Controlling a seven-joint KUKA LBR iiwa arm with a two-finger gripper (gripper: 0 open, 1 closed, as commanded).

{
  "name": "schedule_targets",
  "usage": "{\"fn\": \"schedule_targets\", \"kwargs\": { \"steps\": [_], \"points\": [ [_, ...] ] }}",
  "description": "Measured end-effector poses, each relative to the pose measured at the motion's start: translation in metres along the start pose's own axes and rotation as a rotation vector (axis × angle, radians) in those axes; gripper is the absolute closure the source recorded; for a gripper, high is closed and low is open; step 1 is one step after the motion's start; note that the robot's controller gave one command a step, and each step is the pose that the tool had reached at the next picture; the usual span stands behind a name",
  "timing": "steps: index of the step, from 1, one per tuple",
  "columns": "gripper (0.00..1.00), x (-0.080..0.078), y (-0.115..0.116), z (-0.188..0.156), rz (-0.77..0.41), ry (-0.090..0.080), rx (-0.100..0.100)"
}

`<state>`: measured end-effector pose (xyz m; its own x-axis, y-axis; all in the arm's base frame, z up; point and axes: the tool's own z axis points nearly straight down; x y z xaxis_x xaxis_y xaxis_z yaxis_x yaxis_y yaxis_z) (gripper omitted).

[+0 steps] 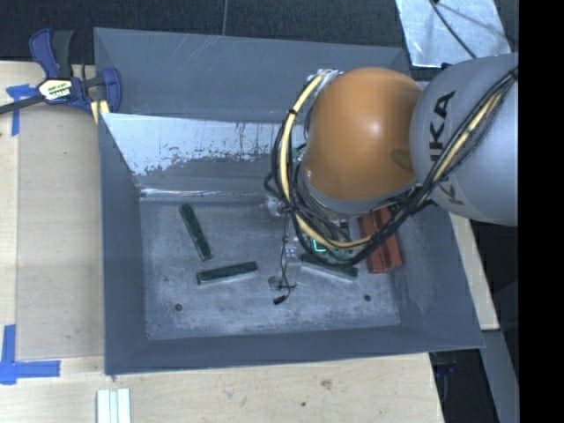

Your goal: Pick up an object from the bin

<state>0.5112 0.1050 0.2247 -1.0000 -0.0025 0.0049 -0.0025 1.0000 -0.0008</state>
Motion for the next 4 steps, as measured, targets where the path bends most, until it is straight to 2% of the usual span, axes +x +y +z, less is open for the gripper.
{"fn": "schedule_targets", "kwargs": {
  "steps": [1, 2, 3, 4],
  "points": [
    [0.0, -0.036, 0.016, 0.124, -0.032, -0.001, 0.0],
    [0.0, -0.033, 0.018, 0.156, -0.058, -0.003, 0.0],
    [1.0, -0.034, 0.019, 0.154, -0.057, -0.008, -0.002],
    [1.0, -0.038, 0.031, 0.013, -0.22, -0.017, -0.002]
  ]
}}
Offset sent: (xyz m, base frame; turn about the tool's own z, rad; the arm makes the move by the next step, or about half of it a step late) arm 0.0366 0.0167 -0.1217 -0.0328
